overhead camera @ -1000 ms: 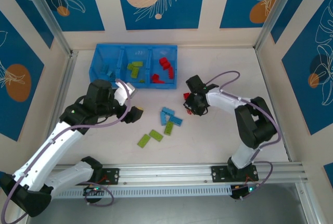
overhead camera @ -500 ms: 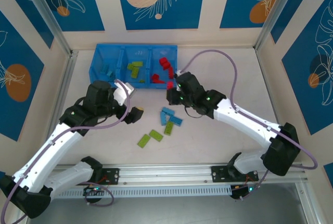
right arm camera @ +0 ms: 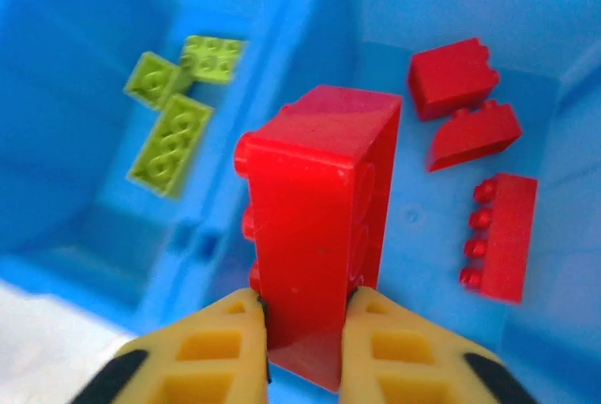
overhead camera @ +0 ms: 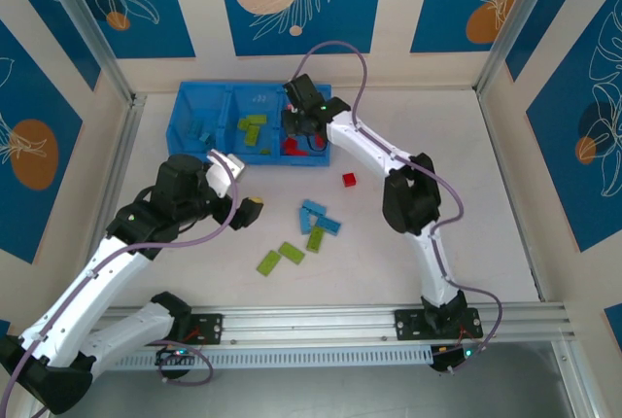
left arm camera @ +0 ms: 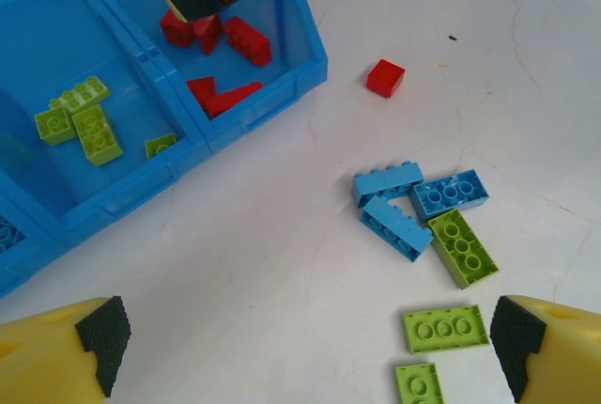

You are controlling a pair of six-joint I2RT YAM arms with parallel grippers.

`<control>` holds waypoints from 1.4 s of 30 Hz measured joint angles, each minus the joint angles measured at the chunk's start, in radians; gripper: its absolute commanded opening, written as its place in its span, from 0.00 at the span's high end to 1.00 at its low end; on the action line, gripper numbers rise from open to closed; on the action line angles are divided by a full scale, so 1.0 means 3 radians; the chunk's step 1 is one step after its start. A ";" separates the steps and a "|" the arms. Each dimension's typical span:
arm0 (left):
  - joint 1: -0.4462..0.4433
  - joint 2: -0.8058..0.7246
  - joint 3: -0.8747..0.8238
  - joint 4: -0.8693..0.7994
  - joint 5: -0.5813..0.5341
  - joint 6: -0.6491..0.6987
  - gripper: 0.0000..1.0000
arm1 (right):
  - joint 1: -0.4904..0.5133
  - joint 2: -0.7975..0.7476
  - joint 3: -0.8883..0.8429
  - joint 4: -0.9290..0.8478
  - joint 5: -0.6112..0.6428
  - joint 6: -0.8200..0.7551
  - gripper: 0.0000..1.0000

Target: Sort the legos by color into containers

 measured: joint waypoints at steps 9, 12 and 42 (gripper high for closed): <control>0.0000 0.0168 0.0000 0.0010 -0.0088 -0.0003 0.00 | -0.0104 0.0084 0.0685 -0.0520 -0.0392 -0.0017 0.54; 0.0000 0.0191 0.0000 0.0010 -0.0098 -0.0005 0.00 | -0.0070 -0.0225 0.0539 -0.0612 -0.0548 0.0018 0.54; -0.0902 0.2520 0.0354 0.0421 -0.0047 -0.2777 0.24 | 0.0633 -0.4710 -0.3958 -0.0212 -0.0334 0.0968 0.28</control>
